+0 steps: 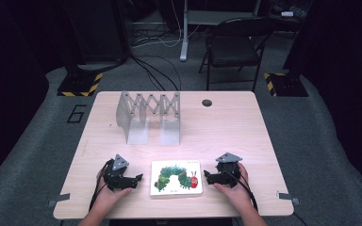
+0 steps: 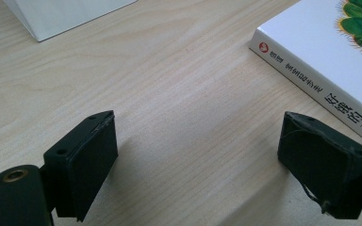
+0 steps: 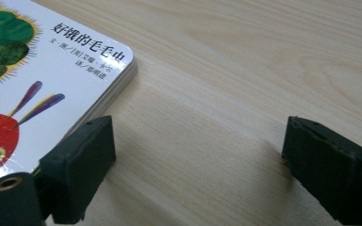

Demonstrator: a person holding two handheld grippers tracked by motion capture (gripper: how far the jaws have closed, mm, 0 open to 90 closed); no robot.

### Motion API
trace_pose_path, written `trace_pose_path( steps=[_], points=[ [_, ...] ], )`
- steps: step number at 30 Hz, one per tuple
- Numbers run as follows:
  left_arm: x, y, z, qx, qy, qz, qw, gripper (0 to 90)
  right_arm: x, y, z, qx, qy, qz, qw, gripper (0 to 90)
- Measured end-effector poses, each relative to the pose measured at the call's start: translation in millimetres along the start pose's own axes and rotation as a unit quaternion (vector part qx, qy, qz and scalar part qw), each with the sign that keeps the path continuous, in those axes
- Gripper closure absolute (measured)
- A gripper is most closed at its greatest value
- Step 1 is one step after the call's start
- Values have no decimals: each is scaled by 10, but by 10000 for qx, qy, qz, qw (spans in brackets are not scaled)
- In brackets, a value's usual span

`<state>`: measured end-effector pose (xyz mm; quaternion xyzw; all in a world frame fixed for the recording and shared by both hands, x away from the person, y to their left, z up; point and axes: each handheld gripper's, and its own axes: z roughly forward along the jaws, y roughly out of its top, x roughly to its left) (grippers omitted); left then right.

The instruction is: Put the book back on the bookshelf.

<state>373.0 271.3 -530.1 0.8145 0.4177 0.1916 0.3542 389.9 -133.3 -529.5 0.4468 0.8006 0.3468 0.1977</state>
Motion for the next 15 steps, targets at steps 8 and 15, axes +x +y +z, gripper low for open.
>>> trace_pose_path(
  steps=[8, 15],
  points=[
    [-8, 7, 3, 3, -6, -5, 10000, 128, 16, -2, -9, -50, 26, 40, 10000, 140],
    [-7, 10, -2, 35, -28, -1, 10000, 129, 13, 0, -6, -61, 18, 29, 10000, 141]
  ],
)
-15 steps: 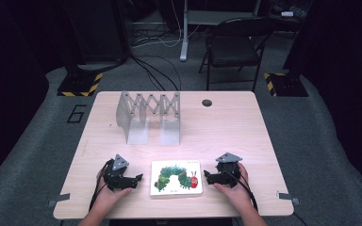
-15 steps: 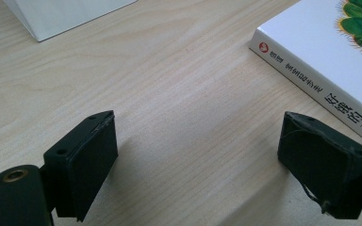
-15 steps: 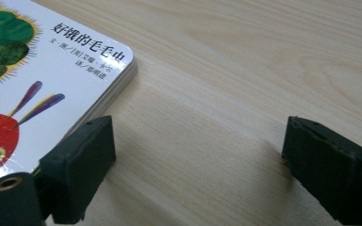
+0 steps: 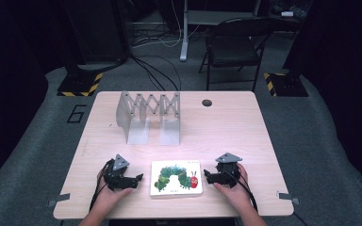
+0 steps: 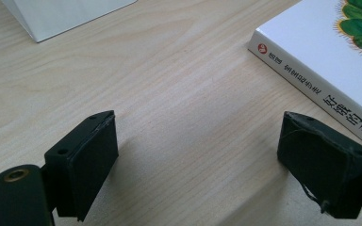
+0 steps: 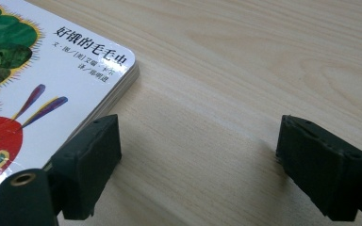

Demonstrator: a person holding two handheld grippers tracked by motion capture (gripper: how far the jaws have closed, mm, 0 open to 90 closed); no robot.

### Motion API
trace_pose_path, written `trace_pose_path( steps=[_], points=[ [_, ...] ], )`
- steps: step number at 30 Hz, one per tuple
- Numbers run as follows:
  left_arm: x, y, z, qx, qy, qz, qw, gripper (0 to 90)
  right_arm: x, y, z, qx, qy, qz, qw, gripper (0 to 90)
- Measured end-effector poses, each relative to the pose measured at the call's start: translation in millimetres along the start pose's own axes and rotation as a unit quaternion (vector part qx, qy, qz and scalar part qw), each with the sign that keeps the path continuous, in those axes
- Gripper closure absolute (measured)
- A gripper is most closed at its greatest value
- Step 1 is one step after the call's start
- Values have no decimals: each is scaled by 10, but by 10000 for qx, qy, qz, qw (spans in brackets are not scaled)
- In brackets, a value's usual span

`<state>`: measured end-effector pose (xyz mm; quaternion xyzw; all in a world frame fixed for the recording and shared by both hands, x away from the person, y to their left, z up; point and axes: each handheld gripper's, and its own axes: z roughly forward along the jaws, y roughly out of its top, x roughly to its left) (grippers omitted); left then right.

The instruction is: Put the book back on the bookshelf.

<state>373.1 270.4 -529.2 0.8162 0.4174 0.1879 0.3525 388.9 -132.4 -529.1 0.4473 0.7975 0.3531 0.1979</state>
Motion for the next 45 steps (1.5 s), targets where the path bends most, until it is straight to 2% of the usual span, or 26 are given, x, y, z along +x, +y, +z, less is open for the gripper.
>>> trace_pose_path(
  steps=[9, 11, 16, 23, 25, 29, 30, 34, 36, 37, 40, 44, 45],
  points=[
    [-4, -4, 7, -53, 27, -12, 10000, 130, -1, 0, 1, -6, 11, 6, 10000, 141],
    [-1, 3, -2, 18, 13, 4, 10000, 130, 3, -1, -1, 0, 1, 40, 10000, 146],
    [-6, 8, 2, -14, 46, -43, 10000, 144, 3, -13, -15, -35, -27, 13, 10000, 177],
    [-25, -9, -13, -159, 142, -193, 9996, 240, -2, -35, -52, -146, 4, 39, 9999, 315],
    [-26, -4, -31, -90, 130, -176, 9997, 266, -4, -32, -57, -135, 13, 24, 9999, 357],
    [-47, 9, -58, -113, 68, -344, 9993, 301, 3, -6, -67, -68, 49, 48, 10000, 408],
    [-56, 13, -76, -146, 5, -382, 9992, 318, -4, 7, -67, -22, 75, -24, 10000, 416],
    [-90, 17, -135, -237, -63, -423, 9988, 344, 11, 59, -100, 242, 238, 189, 9992, 447],
    [-106, 23, -189, -216, -136, -468, 9986, 351, 3, 69, -120, 221, 275, 185, 9992, 444],
    [-115, 26, -210, -267, -136, -462, 9985, 352, 8, 78, -137, 230, 305, 269, 9989, 435],
    [-147, 40, -266, -238, -331, -454, 9981, 352, 0, 113, -177, 225, 401, 422, 9981, 415],
    [-176, 91, -312, -16, -400, -510, 9979, 342, -19, 175, -229, 226, 496, 574, 9969, 404],
    [-190, 112, -335, -43, -386, -498, 9980, 342, -30, 195, -243, 212, 527, 595, 9966, 404]
  ],
)
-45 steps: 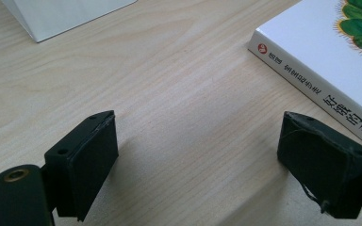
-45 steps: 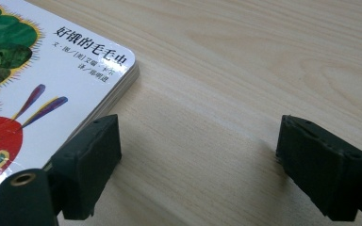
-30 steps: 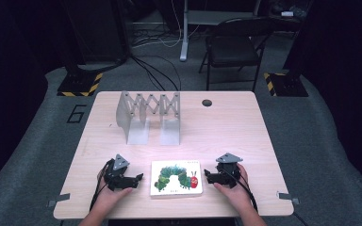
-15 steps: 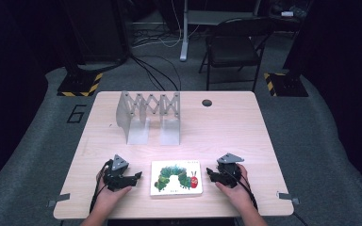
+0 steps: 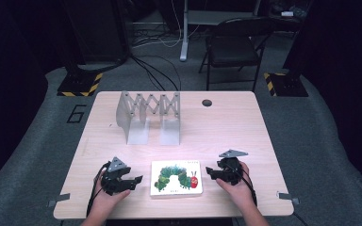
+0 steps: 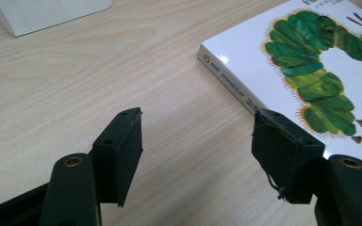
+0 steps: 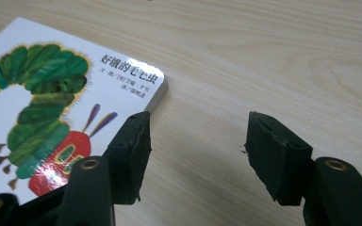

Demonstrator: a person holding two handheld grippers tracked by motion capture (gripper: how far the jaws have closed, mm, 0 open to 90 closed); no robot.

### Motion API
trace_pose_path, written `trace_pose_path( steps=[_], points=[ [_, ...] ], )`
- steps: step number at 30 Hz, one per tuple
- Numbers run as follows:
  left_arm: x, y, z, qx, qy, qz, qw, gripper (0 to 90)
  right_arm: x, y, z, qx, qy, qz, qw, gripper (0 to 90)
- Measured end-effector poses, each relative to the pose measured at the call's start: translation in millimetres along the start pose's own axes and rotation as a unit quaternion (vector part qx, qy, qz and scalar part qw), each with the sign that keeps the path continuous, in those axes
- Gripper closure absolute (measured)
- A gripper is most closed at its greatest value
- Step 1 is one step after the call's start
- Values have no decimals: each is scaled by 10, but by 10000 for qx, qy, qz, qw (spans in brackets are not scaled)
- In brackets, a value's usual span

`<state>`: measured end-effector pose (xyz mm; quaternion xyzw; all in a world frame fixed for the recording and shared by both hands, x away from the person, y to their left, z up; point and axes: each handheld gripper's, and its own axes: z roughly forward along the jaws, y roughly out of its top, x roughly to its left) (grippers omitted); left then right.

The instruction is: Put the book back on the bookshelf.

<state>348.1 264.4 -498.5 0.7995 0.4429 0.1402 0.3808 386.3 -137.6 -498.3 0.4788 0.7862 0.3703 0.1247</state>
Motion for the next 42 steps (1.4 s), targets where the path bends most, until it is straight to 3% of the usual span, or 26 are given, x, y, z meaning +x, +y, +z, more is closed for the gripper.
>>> trace_pose_path(
  steps=[2, 5, 8, 13, 18, 21, 25, 27, 30, 36, 42],
  points=[
    [-47, 37, -46, -29, -26, 59, 10000, 333, -5, 49, -41, -24, 103, 167, 9998, 399],
    [-128, 62, -107, -50, -16, 270, 9996, 330, -8, 103, -72, 3, 205, 211, 9996, 397],
    [-205, 43, -137, -127, -75, 276, 9995, 330, 27, 157, -95, -29, 118, 5, 9999, 383],
    [-293, -34, -132, -163, -84, 429, 9989, 334, 69, 198, -124, -117, -14, 25, 9999, 390],
    [-333, -92, -107, -79, -166, 459, 9988, 335, 91, 197, -57, -262, -117, 129, 9995, 389],
    [-358, -120, -85, -168, -181, 414, 9988, 335, 110, 202, -7, -212, -6, 145, 9997, 387],
    [-395, -145, -84, -170, -264, 363, 9988, 334, 146, 217, 26, -235, 125, 84, 9996, 457],
    [-400, -148, -88, -145, -294, 433, 9985, 334, 152, 228, 45, -211, 213, 65, 9995, 460],
    [-410, -159, -77, -142, -356, 368, 9986, 334, 165, 232, 62, -94, 355, 110, 9993, 461],
    [-469, -170, -29, -113, -418, 471, 9980, 334, 177, 233, 95, -85, 368, 42, 9993, 415],
    [-540, -179, 29, 4, -585, 535, 9969, 330, 176, 238, 146, 37, 420, 138, 9990, 405]
  ],
)
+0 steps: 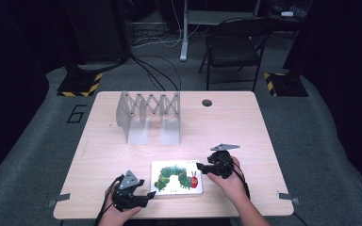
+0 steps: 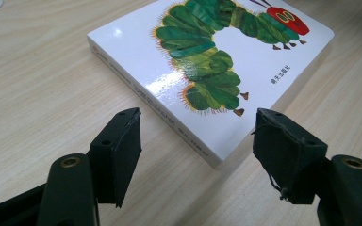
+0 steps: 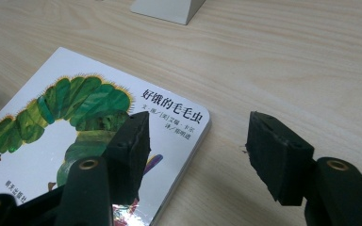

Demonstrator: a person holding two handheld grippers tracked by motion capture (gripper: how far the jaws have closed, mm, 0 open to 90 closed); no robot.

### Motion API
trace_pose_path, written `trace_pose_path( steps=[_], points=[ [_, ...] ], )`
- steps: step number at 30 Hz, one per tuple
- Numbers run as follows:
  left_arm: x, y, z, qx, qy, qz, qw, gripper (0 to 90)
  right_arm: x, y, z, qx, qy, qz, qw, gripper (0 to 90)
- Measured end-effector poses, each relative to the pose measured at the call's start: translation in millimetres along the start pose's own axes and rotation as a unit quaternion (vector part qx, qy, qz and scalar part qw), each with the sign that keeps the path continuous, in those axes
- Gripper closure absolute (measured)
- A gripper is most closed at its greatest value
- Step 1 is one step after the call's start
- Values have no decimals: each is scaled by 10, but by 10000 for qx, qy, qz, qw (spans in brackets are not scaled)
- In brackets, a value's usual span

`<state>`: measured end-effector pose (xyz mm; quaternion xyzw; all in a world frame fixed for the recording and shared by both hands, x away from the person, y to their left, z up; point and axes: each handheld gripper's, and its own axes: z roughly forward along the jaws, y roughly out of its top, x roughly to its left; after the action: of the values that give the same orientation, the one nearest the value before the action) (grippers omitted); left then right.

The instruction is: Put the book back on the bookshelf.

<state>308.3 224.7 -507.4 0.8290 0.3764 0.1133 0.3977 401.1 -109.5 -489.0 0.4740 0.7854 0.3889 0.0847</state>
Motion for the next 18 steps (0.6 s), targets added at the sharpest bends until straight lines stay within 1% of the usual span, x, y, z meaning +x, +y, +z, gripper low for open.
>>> trace_pose_path(
  steps=[1, 2, 4, 5, 6, 7, 8, 9, 10, 11, 12, 13, 14, 15, 17, 18],
  points=[
    [-6, -3, 13, -20, 35, 48, 10000, 330, -1, 4, 1, 24, 28, 5, 10000, 414],
    [-26, -6, 28, -3, 39, 34, 10000, 331, -1, 7, 4, 25, 64, 20, 10000, 420],
    [-31, -7, 40, 24, -3, 79, 10000, 331, -10, 21, 17, -25, 129, 73, 9999, 430],
    [-40, -10, 54, 3, 20, 69, 10000, 331, -6, 28, 16, 13, 158, 161, 9997, 433],
    [-38, -7, 59, 36, 23, 112, 9999, 331, -15, 37, 27, 12, 185, 143, 9997, 434],
    [-41, -11, 71, 34, 27, 122, 9999, 331, -14, 45, 28, 100, 195, 208, 9995, 434],
    [-37, -8, 72, 103, -15, 149, 9998, 331, -18, 48, 42, 98, 209, 241, 9994, 435],
    [-44, -13, 86, 94, 2, 120, 9999, 331, -23, 52, 51, 111, 222, 272, 9993, 436],
    [-46, -17, 96, 84, 3, 138, 9999, 331, -25, 56, 62, 143, 255, 336, 9990, 438],
    [-50, -19, 104, 71, 20, 132, 9999, 331, -30, 59, 71, 153, 279, 360, 9988, 440],
    [-50, -19, 107, 101, -28, 126, 9999, 331, -33, 61, 79, 161, 306, 380, 9987, 443],
    [-50, -20, 118, 98, 2, 165, 9998, 331, -34, 64, 87, 181, 330, 383, 9986, 448],
    [-55, -22, 123, 122, -21, 150, 9998, 331, -41, 66, 107, 153, 349, 331, 9987, 452],
    [-66, -30, 143, 74, -9, 123, 9999, 331, -33, 69, 107, 220, 350, 403, 9983, 456],
    [-68, -28, 152, 129, 10, 200, 9997, 331, -37, 76, 131, 218, 373, 401, 9983, 464],
    [-74, -30, 162, 162, -40, 205, 9996, 331, -37, 82, 144, 212, 376, 422, 9982, 466]
  ],
)
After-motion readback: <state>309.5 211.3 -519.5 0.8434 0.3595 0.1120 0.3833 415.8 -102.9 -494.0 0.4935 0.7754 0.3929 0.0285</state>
